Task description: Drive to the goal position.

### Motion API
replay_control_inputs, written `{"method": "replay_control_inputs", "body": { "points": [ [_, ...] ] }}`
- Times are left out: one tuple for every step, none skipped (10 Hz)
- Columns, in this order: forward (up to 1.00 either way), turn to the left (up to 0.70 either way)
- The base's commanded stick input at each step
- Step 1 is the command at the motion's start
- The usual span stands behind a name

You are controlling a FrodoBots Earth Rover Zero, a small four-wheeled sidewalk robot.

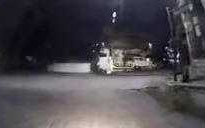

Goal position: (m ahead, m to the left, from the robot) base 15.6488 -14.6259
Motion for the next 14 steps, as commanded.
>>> {"method": "replay_control_inputs", "body": {
  "points": [
    [0.70,0.00],
    [0.70,0.00],
    [0.70,0.00],
    [0.70,0.00],
    [0.70,0.00],
    [0.70,0.00],
    [0.70,0.00],
    [0.70,0.00],
    [0.70,0.00],
    [0.70,0.00],
    [0.70,0.00],
    [0.70,0.00],
    [0.70,0.00],
    [0.70,0.00]
  ]
}}
